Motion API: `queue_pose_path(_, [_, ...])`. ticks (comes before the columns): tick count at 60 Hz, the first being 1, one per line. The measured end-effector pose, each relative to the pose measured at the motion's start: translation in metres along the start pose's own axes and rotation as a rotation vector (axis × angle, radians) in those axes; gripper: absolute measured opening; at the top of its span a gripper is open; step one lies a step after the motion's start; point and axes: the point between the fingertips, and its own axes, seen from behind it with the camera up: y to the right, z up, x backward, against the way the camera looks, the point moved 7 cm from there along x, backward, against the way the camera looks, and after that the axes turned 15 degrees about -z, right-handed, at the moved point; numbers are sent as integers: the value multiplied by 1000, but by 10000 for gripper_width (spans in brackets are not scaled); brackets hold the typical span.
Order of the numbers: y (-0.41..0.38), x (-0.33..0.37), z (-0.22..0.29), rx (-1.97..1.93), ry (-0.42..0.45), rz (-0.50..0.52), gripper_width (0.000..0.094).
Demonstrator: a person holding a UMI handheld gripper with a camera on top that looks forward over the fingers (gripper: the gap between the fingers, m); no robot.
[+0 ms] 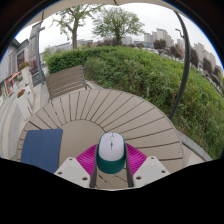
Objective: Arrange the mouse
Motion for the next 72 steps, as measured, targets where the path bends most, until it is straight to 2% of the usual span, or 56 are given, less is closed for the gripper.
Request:
queue_pose_path(5, [-27,32,33,19,42,63,424])
queue_pose_path(15, [-111,74,60,63,116,187,423])
queue_pose_path(21, [-169,87,47,82,103,242,422])
queue_pose_path(28, [-224,83,9,103,59,271,422])
queue_pose_path(39, [-274,64,-36,130,13,179,429])
queue_pose_path(44, [-280,56,-50,115,-10,145,466])
queue_pose_path(50, [-284,53,-63,109,-44,109,557])
queue_pose_path(51, [-283,56,-64,109,-46,105,598])
queue_pose_path(55, [-277,69,-60,105,-48,75,870])
queue_pose_path(58, [-274,84,-57,111,-60,70,826])
queue_pose_path(67, [-254,170,-41,124,-110,72,854])
queue_pose_path(72, [-240,226,-29,130,-107,61,855])
